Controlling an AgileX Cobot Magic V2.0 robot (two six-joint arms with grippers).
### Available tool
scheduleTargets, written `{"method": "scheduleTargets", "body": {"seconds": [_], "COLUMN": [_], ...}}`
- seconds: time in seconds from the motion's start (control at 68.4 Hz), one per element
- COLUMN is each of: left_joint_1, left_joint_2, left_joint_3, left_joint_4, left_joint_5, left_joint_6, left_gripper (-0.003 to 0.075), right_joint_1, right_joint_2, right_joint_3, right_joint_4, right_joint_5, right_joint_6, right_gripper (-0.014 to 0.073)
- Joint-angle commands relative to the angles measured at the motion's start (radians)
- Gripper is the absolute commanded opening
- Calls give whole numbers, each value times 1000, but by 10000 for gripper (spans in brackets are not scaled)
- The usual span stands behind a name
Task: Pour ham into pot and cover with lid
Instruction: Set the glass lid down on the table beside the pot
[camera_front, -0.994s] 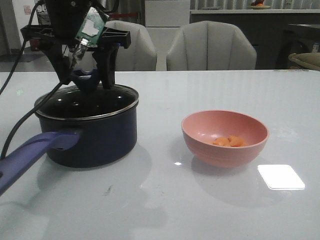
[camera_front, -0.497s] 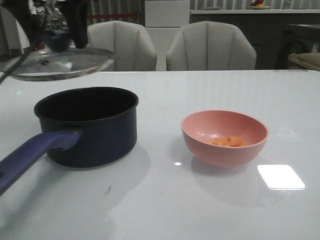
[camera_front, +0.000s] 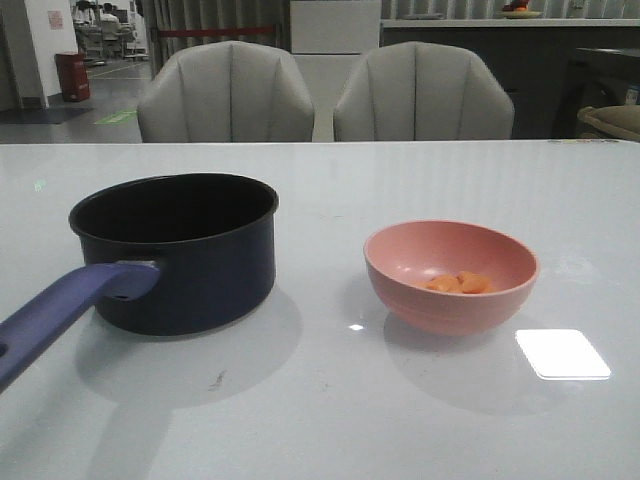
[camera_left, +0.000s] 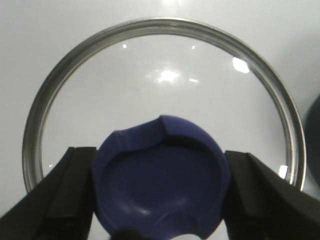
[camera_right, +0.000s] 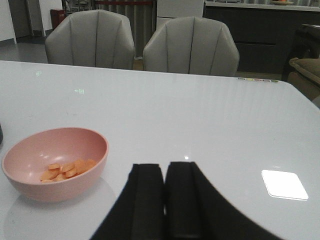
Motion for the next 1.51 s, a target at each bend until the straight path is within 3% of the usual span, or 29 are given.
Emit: {"method": "scheduleTargets", "body": {"seconds": [0.0,0.088,0.336,0.424,0.541,0.614,1.024,1.287,1.492], "left_joint_1": [17,13,11,11,11,11,-67,-191,-276], "left_joint_2": [-37,-11,89,106,106,106,-125,-463,-729], "left_joint_3": [77,149,190,190,190,188,189,314,412], "left_joint_4": [-27,-27,-27,-27,-27,-27,-39,-39,-47], "left_joint_5": [-197,-279,-321,-319,-312,-303,-287,-419,-434], "left_joint_6": [9,12,12,12,12,12,12,12,12], "left_gripper": [215,215,253,347,529,573,572,572,572], "right_joint_1": [-7,-7,-7,-7,-7,-7,-7,-7,-7], "right_joint_2": [-21,-21,-21,-21,-21,-21,-21,-21,-21], "right_joint_3": [-5,-5,-5,-5,-5,-5,-5,-5,-5], "right_joint_4": [-16,-16,-16,-16,-16,-16,-16,-16,-16], "right_joint_5": [-84,-84,-84,-84,-84,-84,-84,-84,-84], "right_joint_6": [-1,-1,-1,-1,-1,-1,-1,-1,-1], "right_gripper": [146,146,146,146,146,146,146,146,146]}}
